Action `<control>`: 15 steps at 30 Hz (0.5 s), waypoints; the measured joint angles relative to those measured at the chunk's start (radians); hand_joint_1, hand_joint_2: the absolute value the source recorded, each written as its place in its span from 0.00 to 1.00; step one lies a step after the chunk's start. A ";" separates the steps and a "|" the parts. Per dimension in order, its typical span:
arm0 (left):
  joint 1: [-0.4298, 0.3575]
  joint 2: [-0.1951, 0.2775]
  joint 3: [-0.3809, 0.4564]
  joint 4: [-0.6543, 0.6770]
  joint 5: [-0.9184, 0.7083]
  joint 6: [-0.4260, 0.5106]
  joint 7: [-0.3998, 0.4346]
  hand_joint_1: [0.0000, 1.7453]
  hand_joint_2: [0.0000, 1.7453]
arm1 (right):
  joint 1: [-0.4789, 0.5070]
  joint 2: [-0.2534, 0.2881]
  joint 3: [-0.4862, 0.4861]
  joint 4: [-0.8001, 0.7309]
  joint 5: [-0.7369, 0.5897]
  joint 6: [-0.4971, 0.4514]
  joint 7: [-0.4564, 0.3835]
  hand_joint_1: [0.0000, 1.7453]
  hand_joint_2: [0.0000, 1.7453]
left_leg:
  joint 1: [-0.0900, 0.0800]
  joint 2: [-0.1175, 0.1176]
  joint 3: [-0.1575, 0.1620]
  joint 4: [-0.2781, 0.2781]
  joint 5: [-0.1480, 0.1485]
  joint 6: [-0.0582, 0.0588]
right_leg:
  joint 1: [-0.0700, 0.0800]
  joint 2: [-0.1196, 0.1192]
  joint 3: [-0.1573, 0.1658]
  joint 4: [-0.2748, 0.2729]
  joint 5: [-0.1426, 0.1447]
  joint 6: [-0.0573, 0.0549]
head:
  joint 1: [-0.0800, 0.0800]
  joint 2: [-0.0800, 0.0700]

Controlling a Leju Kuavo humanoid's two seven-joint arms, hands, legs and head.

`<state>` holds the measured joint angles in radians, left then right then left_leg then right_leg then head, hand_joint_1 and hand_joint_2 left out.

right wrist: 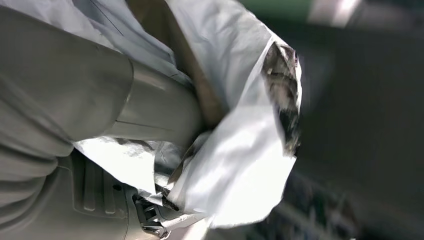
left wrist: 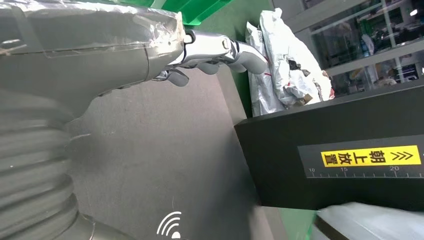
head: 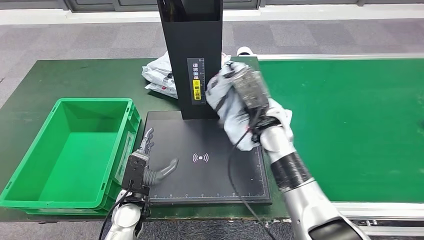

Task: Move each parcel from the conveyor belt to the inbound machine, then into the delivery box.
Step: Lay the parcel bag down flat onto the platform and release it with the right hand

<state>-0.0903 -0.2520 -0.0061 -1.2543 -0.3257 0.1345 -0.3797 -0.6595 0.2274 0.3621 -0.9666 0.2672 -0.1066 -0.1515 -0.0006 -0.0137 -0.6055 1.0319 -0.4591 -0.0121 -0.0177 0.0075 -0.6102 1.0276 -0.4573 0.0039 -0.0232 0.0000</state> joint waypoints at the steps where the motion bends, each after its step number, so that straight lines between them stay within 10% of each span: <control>1: 0.000 0.000 -0.002 -0.003 0.001 0.001 0.005 0.00 1.00 | 0.000 0.016 0.029 0.025 -0.006 0.002 0.000 0.00 1.00 | 0.000 0.000 0.000 0.000 0.000 0.000 | 0.000 0.000 0.000 0.000 0.000 0.000 | 0.000 0.000; 15: 0.001 0.010 -0.018 -0.029 0.013 0.002 0.023 0.00 1.00 | 0.048 0.065 0.274 0.077 -0.039 0.061 0.021 0.00 1.00 | 0.000 -0.001 0.000 0.000 0.000 0.000 | 0.000 0.000 -0.001 0.000 0.000 -0.001 | 0.000 0.000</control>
<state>-0.0889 -0.2416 -0.0241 -1.2831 -0.3125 0.1369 -0.3562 -0.6114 0.2922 0.6363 -0.8900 0.2280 -0.0451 -0.1309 -0.0005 -0.0144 -0.6059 1.0320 -0.4590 -0.0125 -0.0176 0.0070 -0.6109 1.0271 -0.4576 0.0031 -0.0231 -0.0001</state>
